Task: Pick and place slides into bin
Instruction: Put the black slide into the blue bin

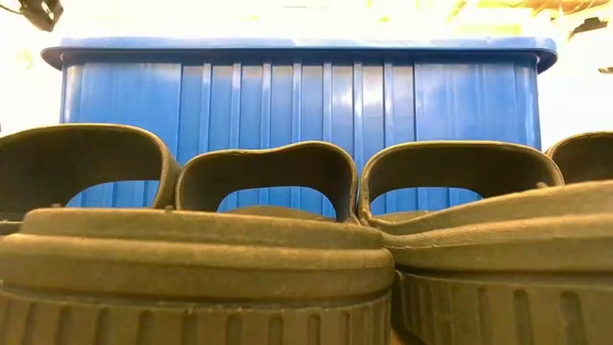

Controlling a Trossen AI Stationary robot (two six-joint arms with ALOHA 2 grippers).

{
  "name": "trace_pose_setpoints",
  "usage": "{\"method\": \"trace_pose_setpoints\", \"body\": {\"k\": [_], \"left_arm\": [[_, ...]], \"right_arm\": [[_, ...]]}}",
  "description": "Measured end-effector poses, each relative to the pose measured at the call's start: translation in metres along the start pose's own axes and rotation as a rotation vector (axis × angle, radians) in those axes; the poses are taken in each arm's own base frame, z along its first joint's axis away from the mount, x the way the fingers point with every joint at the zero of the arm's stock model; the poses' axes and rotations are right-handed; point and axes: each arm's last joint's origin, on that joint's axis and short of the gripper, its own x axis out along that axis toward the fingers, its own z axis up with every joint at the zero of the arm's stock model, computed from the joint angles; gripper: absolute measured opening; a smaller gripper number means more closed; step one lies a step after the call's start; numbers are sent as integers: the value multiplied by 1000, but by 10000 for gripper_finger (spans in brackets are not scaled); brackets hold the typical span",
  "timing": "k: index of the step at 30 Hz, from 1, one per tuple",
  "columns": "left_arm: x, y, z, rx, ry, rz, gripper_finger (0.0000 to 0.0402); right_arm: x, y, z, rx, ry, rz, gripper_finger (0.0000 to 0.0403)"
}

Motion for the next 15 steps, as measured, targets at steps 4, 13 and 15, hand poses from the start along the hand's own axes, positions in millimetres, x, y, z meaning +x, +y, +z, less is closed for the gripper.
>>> {"method": "trace_pose_setpoints", "body": {"k": [4, 13, 15], "left_arm": [[5, 2, -2, 4, -32, 85, 150], [7, 0, -6, 25, 18, 5, 150], [13, 0, -10, 10, 37, -5, 150]], "right_arm": [[0, 0, 1, 52, -7, -2, 265], [0, -3, 8, 546, -83, -10, 265], [1, -4, 10, 579, -104, -11, 265]]}}
